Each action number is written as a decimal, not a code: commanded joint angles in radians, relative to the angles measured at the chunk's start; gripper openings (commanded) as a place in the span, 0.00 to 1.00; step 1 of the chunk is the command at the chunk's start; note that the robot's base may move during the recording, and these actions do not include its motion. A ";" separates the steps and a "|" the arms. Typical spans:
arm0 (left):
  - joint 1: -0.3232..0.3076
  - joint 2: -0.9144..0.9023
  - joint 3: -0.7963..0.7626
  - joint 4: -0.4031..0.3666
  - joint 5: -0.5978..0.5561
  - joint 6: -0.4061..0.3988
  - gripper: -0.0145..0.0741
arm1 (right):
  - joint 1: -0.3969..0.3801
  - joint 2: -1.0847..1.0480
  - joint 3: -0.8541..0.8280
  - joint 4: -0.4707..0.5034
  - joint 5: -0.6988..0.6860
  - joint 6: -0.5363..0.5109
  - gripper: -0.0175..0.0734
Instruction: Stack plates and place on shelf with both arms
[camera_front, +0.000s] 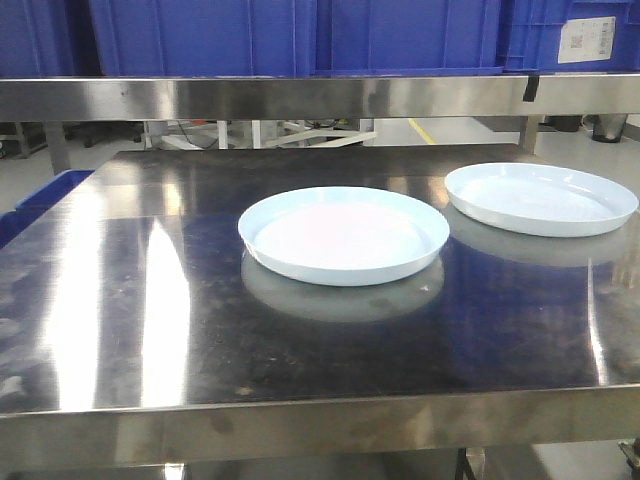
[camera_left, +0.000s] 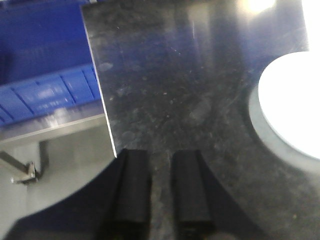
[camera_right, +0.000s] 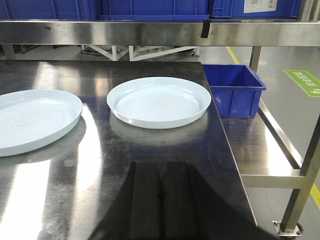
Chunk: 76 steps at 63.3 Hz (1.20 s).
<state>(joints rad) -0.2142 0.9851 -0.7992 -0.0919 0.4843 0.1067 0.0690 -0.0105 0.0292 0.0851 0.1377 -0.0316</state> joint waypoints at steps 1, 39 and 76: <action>0.001 -0.114 0.091 0.000 -0.174 -0.005 0.28 | -0.003 -0.021 -0.016 -0.009 -0.103 -0.003 0.25; 0.001 -0.294 0.329 -0.004 -0.375 -0.005 0.26 | -0.003 0.257 -0.536 0.081 0.100 0.020 0.25; 0.001 -0.294 0.329 -0.004 -0.373 -0.005 0.26 | -0.005 1.217 -1.386 0.034 0.795 0.020 0.26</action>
<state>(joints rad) -0.2142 0.6962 -0.4427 -0.0895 0.2007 0.1067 0.0690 1.1446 -1.2825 0.1459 0.9473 -0.0123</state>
